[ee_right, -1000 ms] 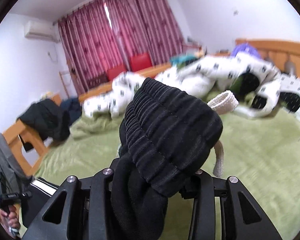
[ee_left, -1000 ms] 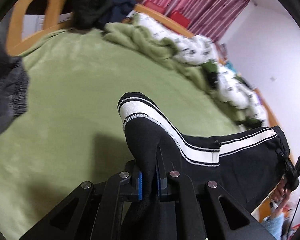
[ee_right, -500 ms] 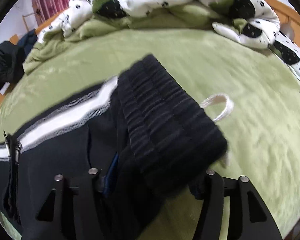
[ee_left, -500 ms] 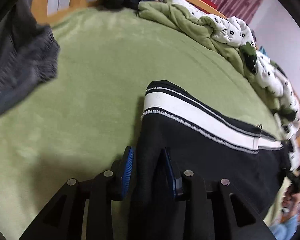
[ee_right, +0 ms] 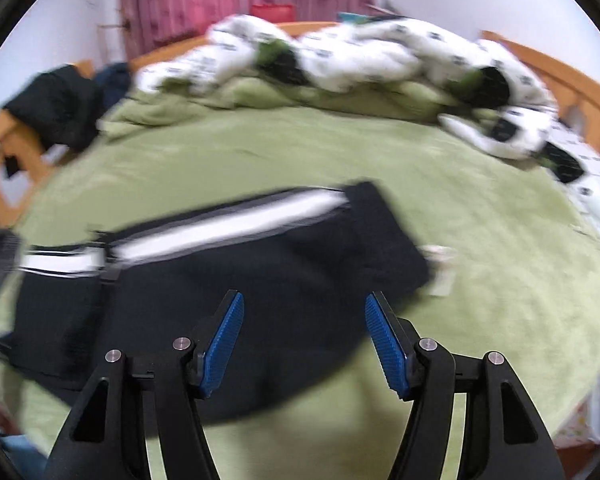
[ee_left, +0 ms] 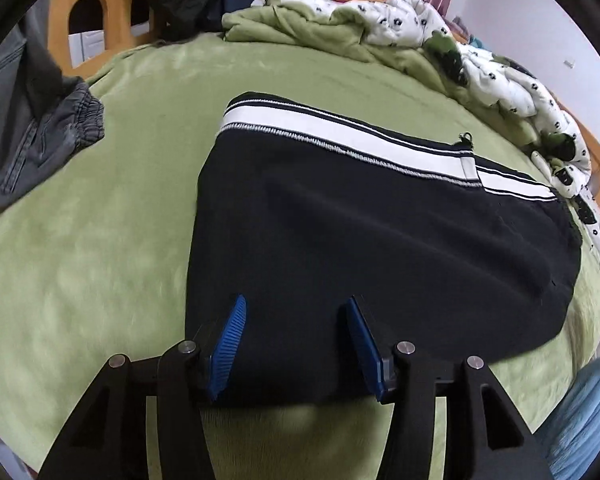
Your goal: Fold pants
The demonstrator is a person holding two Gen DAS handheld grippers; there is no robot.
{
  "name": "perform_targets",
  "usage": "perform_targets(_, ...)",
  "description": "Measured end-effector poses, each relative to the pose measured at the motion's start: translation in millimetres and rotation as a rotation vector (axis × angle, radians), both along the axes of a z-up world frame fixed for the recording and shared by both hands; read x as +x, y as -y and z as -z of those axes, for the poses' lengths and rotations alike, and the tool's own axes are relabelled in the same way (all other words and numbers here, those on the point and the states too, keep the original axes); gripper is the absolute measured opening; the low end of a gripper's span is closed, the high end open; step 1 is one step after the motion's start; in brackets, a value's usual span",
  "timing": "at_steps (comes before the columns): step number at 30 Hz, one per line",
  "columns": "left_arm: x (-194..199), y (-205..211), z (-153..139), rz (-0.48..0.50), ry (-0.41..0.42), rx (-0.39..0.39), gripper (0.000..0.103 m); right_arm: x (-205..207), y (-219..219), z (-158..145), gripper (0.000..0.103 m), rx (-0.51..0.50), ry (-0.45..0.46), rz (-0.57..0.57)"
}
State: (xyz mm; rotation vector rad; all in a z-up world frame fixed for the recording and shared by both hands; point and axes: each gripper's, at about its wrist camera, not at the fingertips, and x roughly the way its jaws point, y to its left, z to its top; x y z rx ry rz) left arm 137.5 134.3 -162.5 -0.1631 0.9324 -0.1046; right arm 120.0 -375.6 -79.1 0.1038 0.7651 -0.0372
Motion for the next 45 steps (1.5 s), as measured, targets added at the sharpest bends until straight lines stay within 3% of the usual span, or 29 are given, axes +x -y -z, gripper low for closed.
perform_targets(3, -16.0, -15.9, -10.1, 0.0, 0.019, -0.064, 0.05, 2.8, -56.9, -1.1, 0.062, 0.027, 0.002, -0.131)
perform_targets(6, -28.7, -34.1, -15.5, -0.042, 0.058, -0.08, 0.05, 9.0, -128.3, 9.1, 0.061, -0.01, 0.004, -0.277)
perform_targets(12, -29.3, -60.4, -12.9, -0.065, 0.064, -0.185, 0.05, 42.0, -218.7, 40.5, 0.041, -0.113, -0.018, -0.433)
perform_targets(15, -24.2, -58.5, -4.4, -0.06, 0.047, -0.182, 0.05, 66.1, -234.5, 61.7, 0.032, -0.148, -0.073, -0.435)
perform_targets(19, -18.5, -58.2, 7.9, -0.045, 0.022, -0.198, 0.05, 77.5, -235.6, 83.2, 0.032, -0.095, -0.129, -0.422)
perform_targets(22, -16.7, -57.1, 11.1, -0.027, 0.017, -0.209, 0.05, 78.1, -238.5, 91.4, 0.028, -0.138, -0.126, -0.414)
perform_targets(24, -17.5, -55.2, 10.6, -0.02, 0.021, -0.186, 0.05, 78.5, -239.2, 92.8, 0.005, -0.166, -0.099, -0.385)
perform_targets(28, -19.8, -56.8, 8.7, -0.017, 0.024, -0.193, 0.05, 73.4, -207.3, 65.1, 0.004, 0.034, -0.018, -0.35)
perform_targets(30, -20.1, -60.9, 8.5, -0.017, 0.021, -0.23, 0.05, 70.5, -195.4, 57.1, 0.004, 0.102, 0.008, -0.342)
perform_targets(33, -20.3, -66.8, 10.3, -0.017, 0.011, -0.258, 0.05, 76.4, -204.3, 75.2, 0.005, 0.041, -0.066, -0.335)
perform_targets(36, -23.9, -72.0, 11.4, -0.017, -0.016, -0.276, 0.05, 74.9, -206.3, 86.1, 0.012, 0.016, -0.098, -0.307)
perform_targets(40, -38.5, -78.9, 12.1, 0.007, -0.008, -0.352, 0.05, 55.7, -197.0, 66.1, 0.018, 0.032, -0.072, -0.301)
perform_targets(41, -41.4, -79.7, 14.2, 0.004, -0.003, -0.362, 0.05, 46.0, -194.0, 58.0, 0.025, 0.022, -0.054, -0.311)
perform_targets(44, -44.8, -85.2, 32.6, -0.028, -0.037, -0.461, 0.052, 17.3, -186.1, 42.9, 0.06, -0.032, 0.011, -0.313)
perform_targets(45, -43.2, -86.3, 38.9, -0.033, -0.051, -0.506, 0.052, 5.3, -180.7, 38.6, 0.063, -0.06, 0.043, -0.305)
